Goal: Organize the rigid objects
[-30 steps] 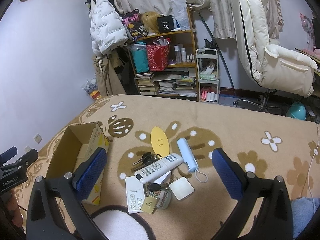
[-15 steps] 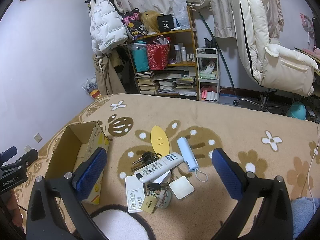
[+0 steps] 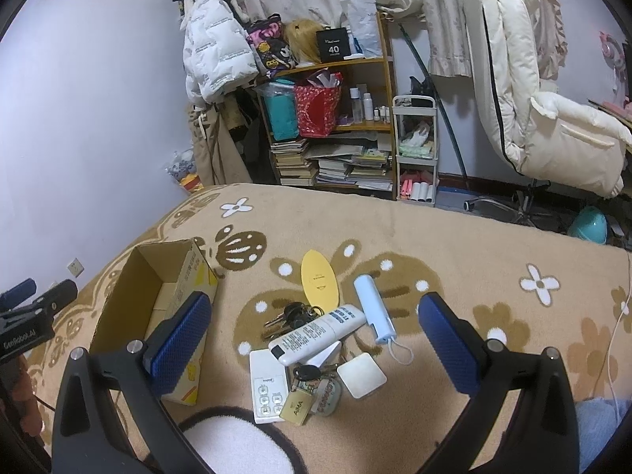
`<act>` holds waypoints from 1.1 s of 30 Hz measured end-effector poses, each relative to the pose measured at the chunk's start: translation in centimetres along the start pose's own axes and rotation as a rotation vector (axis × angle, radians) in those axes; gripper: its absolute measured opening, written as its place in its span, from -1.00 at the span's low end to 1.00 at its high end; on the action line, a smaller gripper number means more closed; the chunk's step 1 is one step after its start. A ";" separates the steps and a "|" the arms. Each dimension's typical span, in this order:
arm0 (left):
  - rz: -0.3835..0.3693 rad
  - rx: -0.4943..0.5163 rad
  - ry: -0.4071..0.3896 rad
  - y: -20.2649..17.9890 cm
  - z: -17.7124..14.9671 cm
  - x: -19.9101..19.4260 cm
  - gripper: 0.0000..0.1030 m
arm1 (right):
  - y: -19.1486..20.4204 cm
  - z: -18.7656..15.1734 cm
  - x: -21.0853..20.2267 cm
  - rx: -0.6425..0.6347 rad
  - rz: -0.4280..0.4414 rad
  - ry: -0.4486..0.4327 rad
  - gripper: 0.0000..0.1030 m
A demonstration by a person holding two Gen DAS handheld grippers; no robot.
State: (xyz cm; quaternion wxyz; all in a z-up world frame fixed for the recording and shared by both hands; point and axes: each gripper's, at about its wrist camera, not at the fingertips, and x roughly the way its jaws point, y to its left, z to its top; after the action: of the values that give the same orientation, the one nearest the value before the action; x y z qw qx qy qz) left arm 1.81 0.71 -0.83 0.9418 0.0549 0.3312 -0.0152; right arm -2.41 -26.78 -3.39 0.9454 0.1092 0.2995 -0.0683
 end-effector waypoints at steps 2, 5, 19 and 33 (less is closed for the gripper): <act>-0.016 -0.005 0.016 0.1 0.6 0.4 0.99 | 0.4 0.2 0.3 -0.011 0.003 -0.003 1.00; -0.049 -0.026 0.023 0.4 1.5 0.5 0.99 | 1.0 0.3 0.7 -0.022 0.004 -0.005 1.00; 0.011 -0.015 0.131 3.1 5.0 5.0 0.99 | 2.9 2.4 3.8 -0.109 0.022 0.035 1.00; 0.051 0.020 0.325 5.5 0.2 10.7 0.95 | 1.8 0.7 7.5 -0.075 0.037 0.193 1.00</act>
State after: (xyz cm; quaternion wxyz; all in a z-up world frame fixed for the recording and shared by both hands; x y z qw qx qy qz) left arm 10.69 6.23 -6.86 0.8754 0.0745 0.4774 0.0144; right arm 4.47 -25.65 -6.89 0.9165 0.0854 0.3897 -0.0285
